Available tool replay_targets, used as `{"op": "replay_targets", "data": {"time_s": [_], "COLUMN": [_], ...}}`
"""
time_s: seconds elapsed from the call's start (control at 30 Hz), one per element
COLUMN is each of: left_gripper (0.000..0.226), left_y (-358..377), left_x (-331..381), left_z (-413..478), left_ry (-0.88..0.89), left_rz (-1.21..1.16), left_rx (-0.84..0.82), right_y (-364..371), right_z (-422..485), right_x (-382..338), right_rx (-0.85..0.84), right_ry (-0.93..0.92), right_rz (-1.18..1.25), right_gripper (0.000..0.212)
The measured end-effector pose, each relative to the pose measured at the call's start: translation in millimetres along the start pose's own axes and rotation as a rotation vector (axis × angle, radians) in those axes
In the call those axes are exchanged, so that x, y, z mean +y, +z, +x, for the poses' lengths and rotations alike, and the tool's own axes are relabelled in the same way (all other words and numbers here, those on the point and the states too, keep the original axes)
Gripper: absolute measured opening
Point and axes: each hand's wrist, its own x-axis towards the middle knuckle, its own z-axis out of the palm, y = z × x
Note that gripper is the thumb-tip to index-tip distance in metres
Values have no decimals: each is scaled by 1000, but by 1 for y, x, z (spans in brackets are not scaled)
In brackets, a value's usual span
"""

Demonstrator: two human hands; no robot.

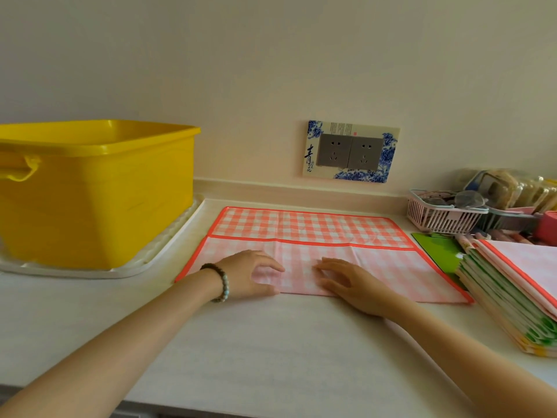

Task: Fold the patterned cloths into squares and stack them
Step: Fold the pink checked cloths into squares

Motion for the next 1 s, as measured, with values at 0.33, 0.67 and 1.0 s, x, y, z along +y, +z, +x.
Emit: {"op": "replay_targets", "data": {"time_s": [0.33,0.67,1.0], "left_gripper": [34,26,14], "left_y": [-3,0,-47], "left_x": [9,2,27], "left_z": [-11,-20,-27], "left_ry": [15,-21,-86], "left_rz": [97,41,-181], "left_rx": [70,157,-39], "right_y": [-9,-14,-65], "right_z": [-34,-39,-45], "right_x": [13,12,-2], "right_rx": [-10,54,-84], "right_ry": [-53,-67,41], "right_rz": [118,-11,40], "right_gripper": [31,32,16]}}
